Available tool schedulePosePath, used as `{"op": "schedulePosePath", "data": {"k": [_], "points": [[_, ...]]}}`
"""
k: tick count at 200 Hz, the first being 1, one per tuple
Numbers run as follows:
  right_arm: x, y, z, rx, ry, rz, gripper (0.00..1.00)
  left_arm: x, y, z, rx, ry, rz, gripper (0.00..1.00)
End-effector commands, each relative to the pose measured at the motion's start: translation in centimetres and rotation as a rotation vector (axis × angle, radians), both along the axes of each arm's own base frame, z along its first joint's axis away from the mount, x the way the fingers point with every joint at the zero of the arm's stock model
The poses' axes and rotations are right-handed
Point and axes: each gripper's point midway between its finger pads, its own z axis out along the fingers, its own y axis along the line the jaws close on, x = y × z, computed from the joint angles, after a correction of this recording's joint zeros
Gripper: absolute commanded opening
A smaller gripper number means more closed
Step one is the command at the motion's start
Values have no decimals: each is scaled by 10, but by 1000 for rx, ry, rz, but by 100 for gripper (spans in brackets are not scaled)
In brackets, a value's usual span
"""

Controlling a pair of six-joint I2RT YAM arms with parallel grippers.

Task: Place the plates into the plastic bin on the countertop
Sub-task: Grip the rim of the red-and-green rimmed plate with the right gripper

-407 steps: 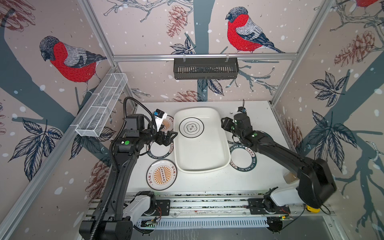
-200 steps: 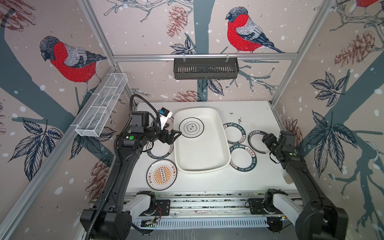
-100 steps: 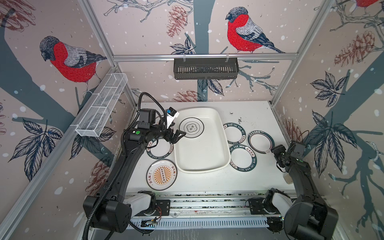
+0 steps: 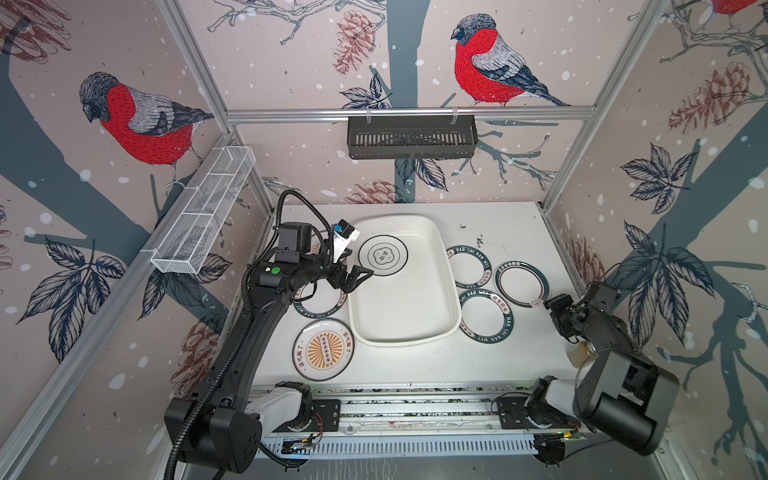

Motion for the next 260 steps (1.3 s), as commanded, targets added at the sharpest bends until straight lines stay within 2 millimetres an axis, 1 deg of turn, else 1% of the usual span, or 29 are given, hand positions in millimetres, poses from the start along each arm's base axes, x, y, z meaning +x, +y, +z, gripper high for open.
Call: {"op": "schedulePosePath", "data": {"k": [1,37,68,85,102,165,228,260], "points": [[13,-3,2,18,-60,45,59,-2,-4,7,-17,-52,-34,98],[27,0,0,85,-117,91,53,-2,-5,8,-24,-50,-31,99],[31,2,-5,101,-119,117,51,-1,-5,9,-28,-51,-30,98],[34,5,-8,124,-130,134,47,-1,-6,9,-34,-47,-31,98],[34,8,-13,141,-128,148,44,0,-7,8,-36,-45,-32,99],[33,14,-28,191,-130,147,42,-2,-8,8,-41,-43,-37,98],[34,19,-43,245,-145,119,32,-3,-9,10,-44,-49,-43,99],[33,18,-45,249,-151,115,26,-4,-10,11,-48,-50,-46,99]]}}
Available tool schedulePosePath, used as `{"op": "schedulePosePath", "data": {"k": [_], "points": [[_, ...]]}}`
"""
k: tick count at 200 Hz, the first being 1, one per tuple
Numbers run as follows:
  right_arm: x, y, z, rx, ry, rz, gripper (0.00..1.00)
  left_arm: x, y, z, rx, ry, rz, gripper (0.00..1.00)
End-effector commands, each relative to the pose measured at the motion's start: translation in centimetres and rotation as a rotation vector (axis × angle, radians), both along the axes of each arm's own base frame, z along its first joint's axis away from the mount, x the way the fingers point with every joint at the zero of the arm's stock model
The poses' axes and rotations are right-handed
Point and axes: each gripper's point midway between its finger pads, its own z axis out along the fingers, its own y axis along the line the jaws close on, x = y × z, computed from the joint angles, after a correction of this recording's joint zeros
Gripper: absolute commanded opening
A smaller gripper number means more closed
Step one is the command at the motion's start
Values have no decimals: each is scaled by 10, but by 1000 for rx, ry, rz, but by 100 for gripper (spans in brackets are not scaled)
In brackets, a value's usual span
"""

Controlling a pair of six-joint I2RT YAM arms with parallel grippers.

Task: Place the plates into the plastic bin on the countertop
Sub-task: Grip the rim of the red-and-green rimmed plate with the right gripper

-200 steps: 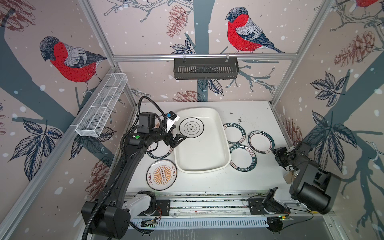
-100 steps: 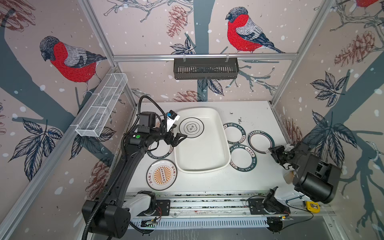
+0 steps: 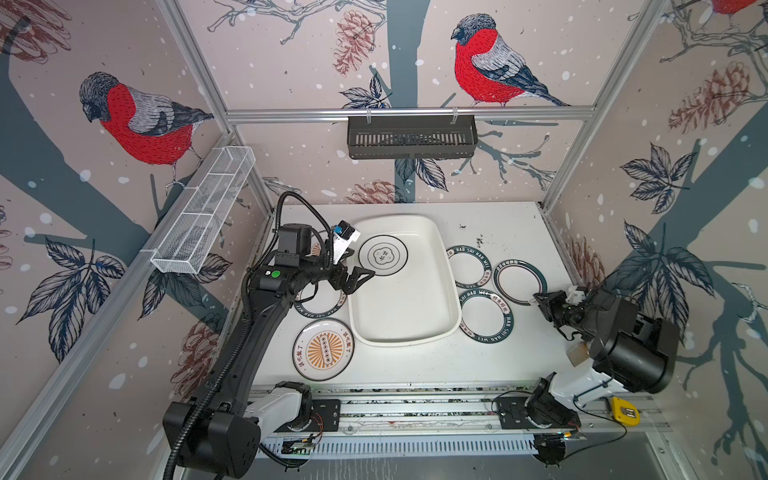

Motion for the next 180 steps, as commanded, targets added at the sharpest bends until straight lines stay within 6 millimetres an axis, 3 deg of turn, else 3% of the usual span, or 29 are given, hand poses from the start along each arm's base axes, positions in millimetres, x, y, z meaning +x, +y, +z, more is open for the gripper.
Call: {"op": "schedulePosePath", "data": {"k": [1,69,180], "points": [[-14,0,-19,13,97,-39,26,-1,-4,6,-17,-31,-25,98],[-18,-4,-23,27,87,-54,15,-3,-6,8,-24,-32,-31,99],[-8,-10,-2,9,40,-50,3,-5,-7,11,-29,-41,-35,98]]}}
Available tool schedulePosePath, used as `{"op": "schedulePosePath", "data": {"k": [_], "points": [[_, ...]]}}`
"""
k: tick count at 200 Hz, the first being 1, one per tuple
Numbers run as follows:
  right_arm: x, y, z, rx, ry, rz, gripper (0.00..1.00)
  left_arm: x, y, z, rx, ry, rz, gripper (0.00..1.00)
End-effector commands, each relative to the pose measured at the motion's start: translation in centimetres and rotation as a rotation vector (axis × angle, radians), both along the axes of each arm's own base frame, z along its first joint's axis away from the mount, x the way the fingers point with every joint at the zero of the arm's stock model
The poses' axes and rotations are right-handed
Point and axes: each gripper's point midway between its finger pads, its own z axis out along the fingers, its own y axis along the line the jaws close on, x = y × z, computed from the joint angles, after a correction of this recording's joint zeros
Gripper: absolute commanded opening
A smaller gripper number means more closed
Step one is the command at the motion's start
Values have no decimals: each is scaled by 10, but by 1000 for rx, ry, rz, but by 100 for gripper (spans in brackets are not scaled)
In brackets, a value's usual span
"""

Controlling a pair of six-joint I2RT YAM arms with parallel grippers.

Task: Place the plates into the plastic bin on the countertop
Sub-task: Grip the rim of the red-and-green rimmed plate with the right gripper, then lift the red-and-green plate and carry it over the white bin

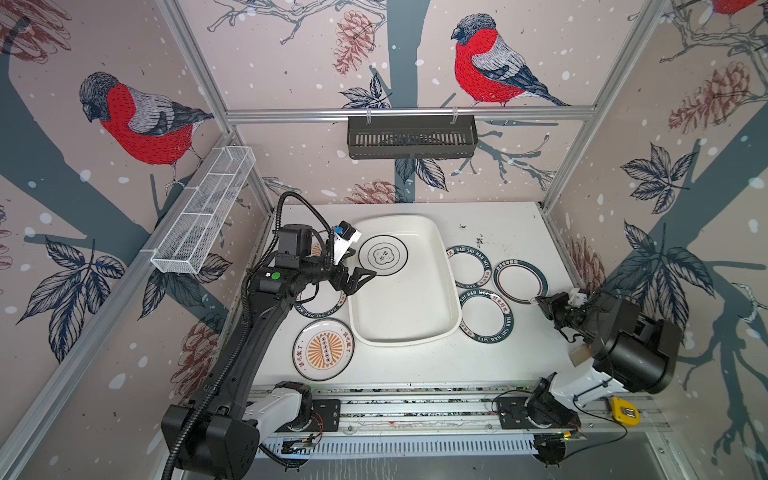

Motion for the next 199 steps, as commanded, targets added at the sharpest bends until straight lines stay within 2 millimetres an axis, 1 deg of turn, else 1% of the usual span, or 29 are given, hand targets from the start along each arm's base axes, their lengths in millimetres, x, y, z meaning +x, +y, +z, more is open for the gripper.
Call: {"op": "schedulePosePath", "data": {"k": [1,39,74,117,162,199], "points": [[-6,-5,-7,-24,60,-26,3,-2,-4,7,-19,-27,-23,98],[0,-10,7,-50,37,-26,2,0,-4,9,-21,-29,-20,99],[7,-17,24,-72,7,-29,2,7,0,3,4,-13,11,98],[13,-20,44,-87,-30,-37,2,6,0,8,3,-29,12,98],[17,-22,71,-115,-68,-32,2,12,7,8,36,-48,54,99],[20,-22,96,-139,-118,-46,2,12,8,5,41,-26,66,99]]}}
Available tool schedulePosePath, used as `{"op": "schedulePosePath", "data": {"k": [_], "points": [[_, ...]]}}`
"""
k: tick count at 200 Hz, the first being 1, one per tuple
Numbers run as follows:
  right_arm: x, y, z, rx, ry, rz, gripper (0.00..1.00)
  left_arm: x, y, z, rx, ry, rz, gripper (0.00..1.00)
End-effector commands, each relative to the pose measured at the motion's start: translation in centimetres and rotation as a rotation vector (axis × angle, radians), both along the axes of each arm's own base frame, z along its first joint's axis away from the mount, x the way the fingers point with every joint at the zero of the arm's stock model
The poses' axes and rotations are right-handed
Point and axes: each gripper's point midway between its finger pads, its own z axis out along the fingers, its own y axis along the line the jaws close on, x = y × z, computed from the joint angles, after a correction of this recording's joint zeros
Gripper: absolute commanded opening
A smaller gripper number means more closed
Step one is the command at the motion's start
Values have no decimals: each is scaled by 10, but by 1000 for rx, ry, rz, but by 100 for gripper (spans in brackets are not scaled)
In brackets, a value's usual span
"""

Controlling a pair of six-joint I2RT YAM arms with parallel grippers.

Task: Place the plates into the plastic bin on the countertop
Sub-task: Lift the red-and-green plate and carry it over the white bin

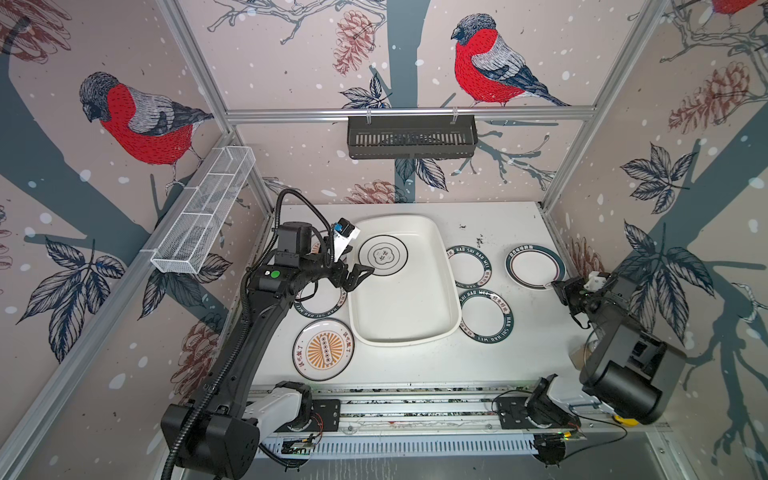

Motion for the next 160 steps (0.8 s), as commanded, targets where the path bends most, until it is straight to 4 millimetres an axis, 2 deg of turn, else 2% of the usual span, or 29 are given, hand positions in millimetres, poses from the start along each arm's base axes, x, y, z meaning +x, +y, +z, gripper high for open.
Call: {"op": "schedulePosePath", "data": {"k": [1,42,76,128,160], "points": [[3,1,17,-8,-41,0,2,2,1,3,3,-5,14,99],[11,13,45,-23,-87,31,2,5,2,4,5,-8,25,98],[25,38,67,-43,-108,97,2,6,4,6,6,-18,35,98],[51,103,111,-93,-169,233,2,19,13,2,50,-23,109,99],[60,155,136,-91,-222,329,2,20,15,5,66,-22,114,99]]}}
